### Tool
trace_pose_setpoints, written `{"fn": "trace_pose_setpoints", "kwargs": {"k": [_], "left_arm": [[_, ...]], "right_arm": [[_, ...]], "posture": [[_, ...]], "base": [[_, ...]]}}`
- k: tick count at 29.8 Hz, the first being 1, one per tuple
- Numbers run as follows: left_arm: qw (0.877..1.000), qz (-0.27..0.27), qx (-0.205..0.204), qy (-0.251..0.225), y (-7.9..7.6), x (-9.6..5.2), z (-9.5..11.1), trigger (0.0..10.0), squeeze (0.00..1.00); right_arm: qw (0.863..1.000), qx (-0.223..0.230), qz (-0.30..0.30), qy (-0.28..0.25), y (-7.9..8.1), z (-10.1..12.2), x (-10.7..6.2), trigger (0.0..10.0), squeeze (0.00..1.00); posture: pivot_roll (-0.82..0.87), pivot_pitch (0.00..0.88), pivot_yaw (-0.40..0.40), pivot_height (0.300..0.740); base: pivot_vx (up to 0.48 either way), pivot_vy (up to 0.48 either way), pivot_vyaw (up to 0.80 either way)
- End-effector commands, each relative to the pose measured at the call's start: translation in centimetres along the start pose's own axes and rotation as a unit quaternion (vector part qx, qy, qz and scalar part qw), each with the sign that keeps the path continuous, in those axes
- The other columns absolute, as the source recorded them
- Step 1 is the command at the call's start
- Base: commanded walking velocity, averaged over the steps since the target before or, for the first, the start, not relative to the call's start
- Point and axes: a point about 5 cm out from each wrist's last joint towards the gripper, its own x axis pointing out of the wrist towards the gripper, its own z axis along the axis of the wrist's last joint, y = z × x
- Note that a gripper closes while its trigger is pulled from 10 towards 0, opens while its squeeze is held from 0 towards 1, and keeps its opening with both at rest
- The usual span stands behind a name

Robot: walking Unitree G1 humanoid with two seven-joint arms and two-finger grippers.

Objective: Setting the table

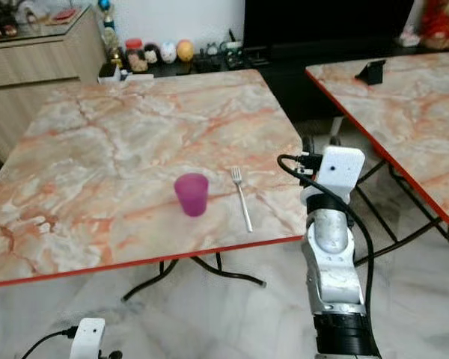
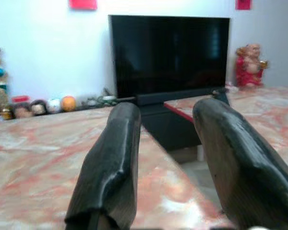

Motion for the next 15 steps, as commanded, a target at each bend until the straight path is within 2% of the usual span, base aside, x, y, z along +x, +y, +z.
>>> {"fn": "trace_pose_setpoints", "kwargs": {"k": [1, 15], "left_arm": [[1.000, 0.001, 0.002, 0.003, -0.01, -0.03, -0.23, 10.0, 0.00], [1.000, -0.004, 0.001, 0.002, -0.04, -0.05, -0.26, 10.0, 0.00]], "right_arm": [[1.000, -0.004, 0.002, -0.008, -0.06, 0.43, 0.15, 10.0, 0.00], [1.000, -0.004, 0.003, -0.009, -0.01, 0.44, 0.15, 10.0, 0.00]], "posture": [[-0.01, 0.000, 0.006, 0.740], [-0.01, 0.000, 0.007, 0.740]], "base": [[0.000, 0.000, 0.00], [0.000, 0.000, 0.00]]}}
